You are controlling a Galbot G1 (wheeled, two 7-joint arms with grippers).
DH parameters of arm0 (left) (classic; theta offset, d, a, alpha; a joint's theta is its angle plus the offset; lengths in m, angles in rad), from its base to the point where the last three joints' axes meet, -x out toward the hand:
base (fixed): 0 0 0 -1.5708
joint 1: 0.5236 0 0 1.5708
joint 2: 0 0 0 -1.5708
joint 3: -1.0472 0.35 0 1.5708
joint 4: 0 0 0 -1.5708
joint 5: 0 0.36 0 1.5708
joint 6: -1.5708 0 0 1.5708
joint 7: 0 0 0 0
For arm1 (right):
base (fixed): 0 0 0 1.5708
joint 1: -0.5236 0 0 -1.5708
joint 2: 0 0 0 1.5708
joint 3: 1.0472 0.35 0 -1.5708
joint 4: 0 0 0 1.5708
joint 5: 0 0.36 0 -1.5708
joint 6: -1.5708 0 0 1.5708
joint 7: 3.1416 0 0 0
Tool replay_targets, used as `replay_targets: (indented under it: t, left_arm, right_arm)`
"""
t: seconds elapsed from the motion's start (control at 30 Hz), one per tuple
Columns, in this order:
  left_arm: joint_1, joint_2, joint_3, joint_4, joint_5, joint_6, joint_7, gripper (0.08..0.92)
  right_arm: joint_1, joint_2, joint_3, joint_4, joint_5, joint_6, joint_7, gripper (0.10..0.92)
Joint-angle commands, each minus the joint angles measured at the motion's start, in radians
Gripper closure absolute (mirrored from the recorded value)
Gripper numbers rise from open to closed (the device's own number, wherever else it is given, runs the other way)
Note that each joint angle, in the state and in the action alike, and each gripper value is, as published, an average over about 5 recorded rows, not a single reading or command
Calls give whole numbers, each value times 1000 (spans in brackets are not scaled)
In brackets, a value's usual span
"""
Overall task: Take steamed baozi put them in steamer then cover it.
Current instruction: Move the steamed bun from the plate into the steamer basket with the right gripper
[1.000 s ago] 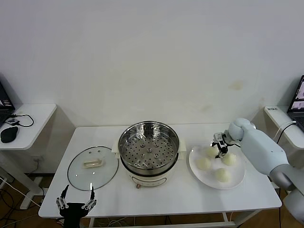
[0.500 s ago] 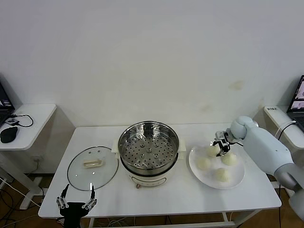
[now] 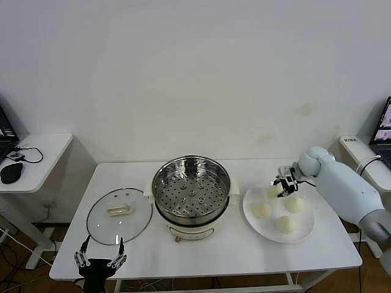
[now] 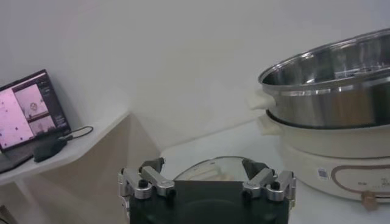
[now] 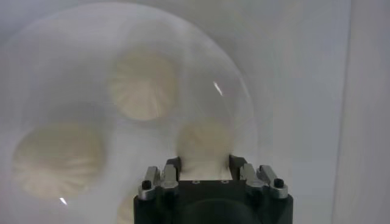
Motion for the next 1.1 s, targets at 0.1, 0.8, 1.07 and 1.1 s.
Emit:
replay_targets:
  t: [0.1, 0.8, 1.07, 1.1]
  left_arm:
    - [-2, 3, 2, -2, -2, 0, 1, 177]
    - [-16, 14, -8, -2, -15, 5, 5, 177]
    - [-31, 15, -36, 12, -31, 7, 8, 177]
    - [-32, 15, -39, 13, -32, 7, 8, 177]
  right_arm:
    - [126, -71, -97, 140, 126, -19, 1, 499]
    - [630, 107, -536, 336, 497, -64, 22, 499]
    - [580, 288, -605, 273, 543, 3, 82, 499]
    - [570, 314, -611, 251, 519, 24, 91, 499]
